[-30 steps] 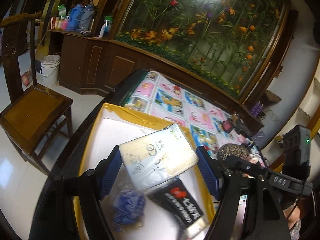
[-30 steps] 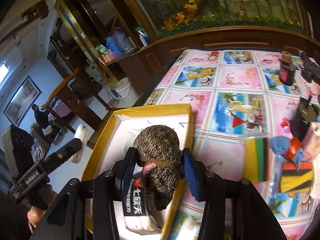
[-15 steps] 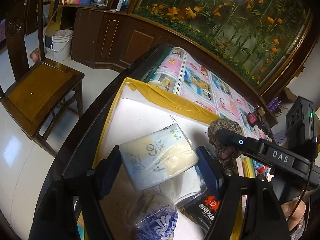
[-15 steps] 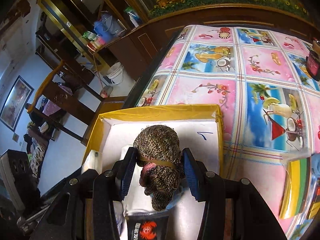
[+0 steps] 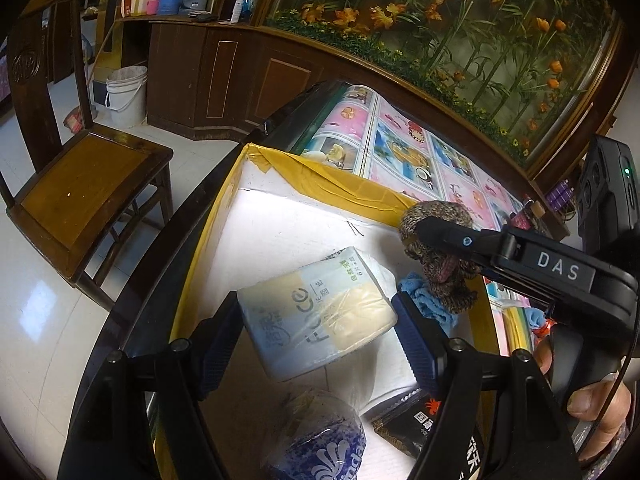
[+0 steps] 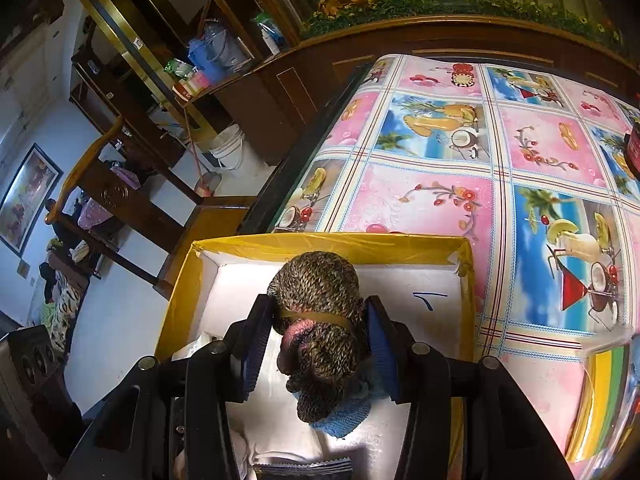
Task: Organize soft objects
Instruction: 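Carry the packet and plush into the white box and open both tools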
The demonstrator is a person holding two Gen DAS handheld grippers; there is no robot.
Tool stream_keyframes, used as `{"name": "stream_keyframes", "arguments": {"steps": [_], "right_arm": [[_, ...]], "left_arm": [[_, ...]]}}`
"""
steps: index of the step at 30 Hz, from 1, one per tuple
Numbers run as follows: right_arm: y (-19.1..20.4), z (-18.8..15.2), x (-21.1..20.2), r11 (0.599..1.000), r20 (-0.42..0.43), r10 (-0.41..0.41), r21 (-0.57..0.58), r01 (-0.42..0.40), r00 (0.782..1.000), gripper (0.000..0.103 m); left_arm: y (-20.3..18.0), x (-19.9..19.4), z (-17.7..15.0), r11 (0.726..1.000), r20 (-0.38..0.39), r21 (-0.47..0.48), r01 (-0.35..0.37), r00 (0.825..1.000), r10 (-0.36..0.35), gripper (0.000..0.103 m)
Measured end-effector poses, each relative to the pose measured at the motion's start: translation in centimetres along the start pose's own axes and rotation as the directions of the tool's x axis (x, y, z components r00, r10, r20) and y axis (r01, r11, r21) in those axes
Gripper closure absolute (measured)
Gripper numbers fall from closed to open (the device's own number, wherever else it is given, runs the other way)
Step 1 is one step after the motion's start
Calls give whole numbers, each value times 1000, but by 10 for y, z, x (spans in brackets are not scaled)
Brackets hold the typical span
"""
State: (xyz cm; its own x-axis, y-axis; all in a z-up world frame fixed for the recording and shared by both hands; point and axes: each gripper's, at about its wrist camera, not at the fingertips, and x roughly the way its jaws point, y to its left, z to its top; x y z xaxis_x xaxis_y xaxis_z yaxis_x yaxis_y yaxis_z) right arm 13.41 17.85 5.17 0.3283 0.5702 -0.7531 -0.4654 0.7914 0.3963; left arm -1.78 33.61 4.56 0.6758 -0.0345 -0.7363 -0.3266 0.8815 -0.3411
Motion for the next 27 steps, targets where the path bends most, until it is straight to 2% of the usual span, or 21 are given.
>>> {"name": "stream_keyframes", "arguments": {"steps": [10, 14, 18, 23, 27], "right_arm": [[-7, -2, -10, 1000, 18, 26, 9, -26, 1000, 51], [-9, -8, -23, 999, 33, 32, -1, -32, 999, 45], [-10, -20, -36, 999, 29, 31, -31, -30, 999, 44], [-7, -41, -71, 994, 124, -19, -107, 32, 992, 44], [-20, -59, -97, 993, 182, -40, -102, 59, 983, 45]], "left_arm": [[-5, 0, -3, 1000, 0, 28, -10, 1000, 10, 28], [-7, -2, -5, 1000, 9, 30, -3, 1000, 2, 19], [-9, -7, -7, 1000, 16, 26, 7, 1000, -8, 19], [-20, -26, -14, 999, 56, 33, 32, 998, -34, 19], [-40, -41, -20, 997, 91, 66, 51, 994, -57, 19]]}}
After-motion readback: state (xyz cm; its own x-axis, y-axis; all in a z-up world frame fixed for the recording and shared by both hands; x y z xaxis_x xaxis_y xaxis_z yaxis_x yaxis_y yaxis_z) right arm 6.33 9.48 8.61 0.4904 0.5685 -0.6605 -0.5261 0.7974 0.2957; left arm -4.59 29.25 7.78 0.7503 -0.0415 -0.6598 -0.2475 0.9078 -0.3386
